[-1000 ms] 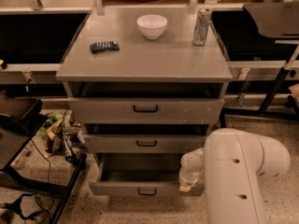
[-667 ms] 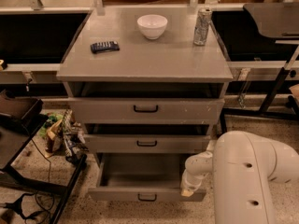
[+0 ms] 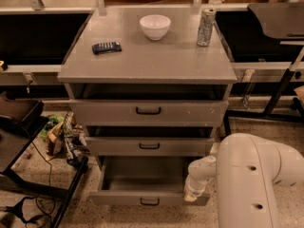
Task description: Open bottom drawer
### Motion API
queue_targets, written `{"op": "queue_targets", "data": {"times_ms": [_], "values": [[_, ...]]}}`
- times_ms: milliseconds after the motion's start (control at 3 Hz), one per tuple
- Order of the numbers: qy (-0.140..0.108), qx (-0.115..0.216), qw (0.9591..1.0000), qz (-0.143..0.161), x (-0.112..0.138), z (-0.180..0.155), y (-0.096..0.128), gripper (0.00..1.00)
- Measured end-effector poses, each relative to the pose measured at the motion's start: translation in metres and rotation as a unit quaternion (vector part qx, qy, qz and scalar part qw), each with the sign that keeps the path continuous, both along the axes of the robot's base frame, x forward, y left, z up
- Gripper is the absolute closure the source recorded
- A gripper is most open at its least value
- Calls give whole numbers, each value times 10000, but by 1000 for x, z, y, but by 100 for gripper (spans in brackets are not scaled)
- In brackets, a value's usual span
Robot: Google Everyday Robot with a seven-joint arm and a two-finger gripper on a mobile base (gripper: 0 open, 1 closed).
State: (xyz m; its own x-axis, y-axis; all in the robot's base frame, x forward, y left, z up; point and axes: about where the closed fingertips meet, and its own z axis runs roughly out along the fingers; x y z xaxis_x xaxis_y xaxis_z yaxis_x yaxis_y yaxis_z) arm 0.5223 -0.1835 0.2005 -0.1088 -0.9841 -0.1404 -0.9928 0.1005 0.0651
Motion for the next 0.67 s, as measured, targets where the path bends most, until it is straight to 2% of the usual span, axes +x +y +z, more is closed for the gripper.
{"op": "queue_targets", "data": {"times_ms": [333, 667], "values": [[130, -40, 9999, -43, -16, -2, -3, 100], [133, -40, 9999, -43, -16, -2, -2, 100]]}}
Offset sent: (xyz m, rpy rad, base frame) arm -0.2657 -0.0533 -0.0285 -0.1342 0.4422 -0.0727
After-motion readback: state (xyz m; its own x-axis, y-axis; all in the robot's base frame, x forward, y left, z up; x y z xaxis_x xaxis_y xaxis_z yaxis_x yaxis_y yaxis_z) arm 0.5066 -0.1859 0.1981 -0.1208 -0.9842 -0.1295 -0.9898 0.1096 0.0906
